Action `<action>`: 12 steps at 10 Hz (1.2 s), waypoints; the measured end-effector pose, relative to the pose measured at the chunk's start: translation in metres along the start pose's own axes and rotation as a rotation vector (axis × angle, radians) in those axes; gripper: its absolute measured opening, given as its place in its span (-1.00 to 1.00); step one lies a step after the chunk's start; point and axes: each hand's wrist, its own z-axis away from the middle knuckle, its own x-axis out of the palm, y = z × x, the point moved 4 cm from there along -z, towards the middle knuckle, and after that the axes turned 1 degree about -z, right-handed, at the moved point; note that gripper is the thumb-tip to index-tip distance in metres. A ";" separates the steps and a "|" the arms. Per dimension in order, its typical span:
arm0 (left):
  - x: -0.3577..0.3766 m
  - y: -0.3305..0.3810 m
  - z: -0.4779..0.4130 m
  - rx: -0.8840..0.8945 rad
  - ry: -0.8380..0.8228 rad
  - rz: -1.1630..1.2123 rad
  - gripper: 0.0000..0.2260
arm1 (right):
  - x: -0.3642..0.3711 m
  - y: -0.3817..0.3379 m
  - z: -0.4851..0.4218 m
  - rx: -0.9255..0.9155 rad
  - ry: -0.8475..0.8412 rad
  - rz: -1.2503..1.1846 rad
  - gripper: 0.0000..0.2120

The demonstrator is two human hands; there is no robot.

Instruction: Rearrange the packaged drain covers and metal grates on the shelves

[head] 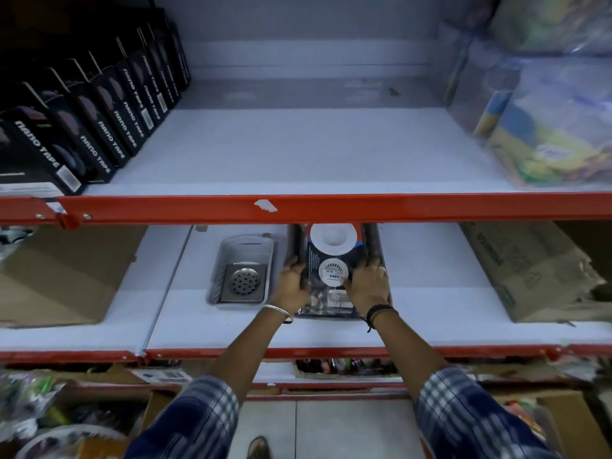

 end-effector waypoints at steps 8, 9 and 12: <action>-0.024 -0.102 0.133 0.033 -0.102 -0.754 -0.72 | 0.030 -0.002 0.141 -0.370 -0.276 -0.069 -0.66; -0.022 -0.097 0.147 0.082 -0.066 -0.677 -0.71 | 0.029 -0.004 0.150 -0.348 -0.225 -0.084 -0.68; -0.059 -0.050 0.166 0.308 0.133 -0.483 -0.59 | -0.020 -0.041 0.168 -0.405 0.113 -0.110 -0.63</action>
